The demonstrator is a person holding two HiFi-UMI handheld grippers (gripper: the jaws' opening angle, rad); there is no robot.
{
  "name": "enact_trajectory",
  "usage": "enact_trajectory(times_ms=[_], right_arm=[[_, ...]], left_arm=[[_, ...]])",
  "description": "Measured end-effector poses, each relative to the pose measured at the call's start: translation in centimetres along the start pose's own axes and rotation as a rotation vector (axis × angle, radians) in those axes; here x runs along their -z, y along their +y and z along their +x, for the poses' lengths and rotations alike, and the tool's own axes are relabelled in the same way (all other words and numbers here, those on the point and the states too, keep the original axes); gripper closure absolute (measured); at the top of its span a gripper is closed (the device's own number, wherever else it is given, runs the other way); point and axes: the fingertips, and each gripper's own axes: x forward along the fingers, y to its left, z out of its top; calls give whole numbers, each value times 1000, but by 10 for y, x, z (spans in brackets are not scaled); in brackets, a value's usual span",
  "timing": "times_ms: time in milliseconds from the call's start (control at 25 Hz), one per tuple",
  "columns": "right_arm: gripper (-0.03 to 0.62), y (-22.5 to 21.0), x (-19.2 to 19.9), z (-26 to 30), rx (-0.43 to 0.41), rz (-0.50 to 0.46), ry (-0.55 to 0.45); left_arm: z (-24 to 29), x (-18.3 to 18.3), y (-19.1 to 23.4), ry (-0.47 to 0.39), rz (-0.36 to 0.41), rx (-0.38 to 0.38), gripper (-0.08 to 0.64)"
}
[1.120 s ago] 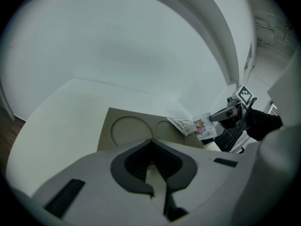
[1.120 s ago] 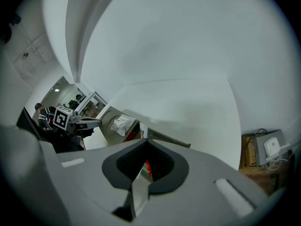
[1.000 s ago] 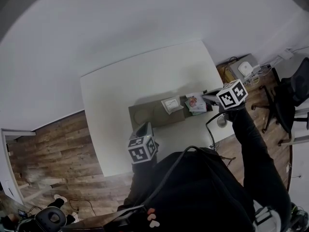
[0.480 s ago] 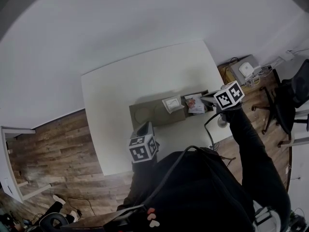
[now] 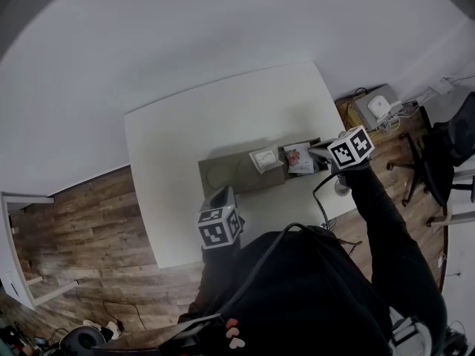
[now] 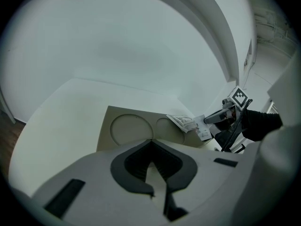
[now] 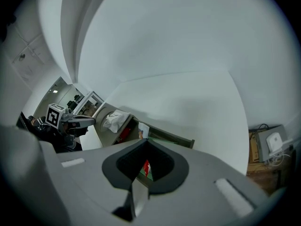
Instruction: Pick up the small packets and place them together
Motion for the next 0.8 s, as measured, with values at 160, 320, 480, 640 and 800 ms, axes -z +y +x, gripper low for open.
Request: enact_trajectory(times_ms=[160, 320, 480, 640, 800], right_arm=[[591, 0, -1, 0, 5, -8, -12], [591, -2, -2, 3, -2, 0, -18], [589, 3, -7, 3, -34, 19, -41], [586, 3, -9, 4, -43, 12, -49], [560, 3, -13, 4, -50, 2, -59]], left_arm=[[0, 3, -2, 6, 6, 3, 561], [0, 2, -1, 8, 5, 1, 561], [0, 1, -2, 6, 5, 2, 561], [1, 2, -3, 4, 3, 3, 560], [1, 1, -3, 6, 6, 1, 560]])
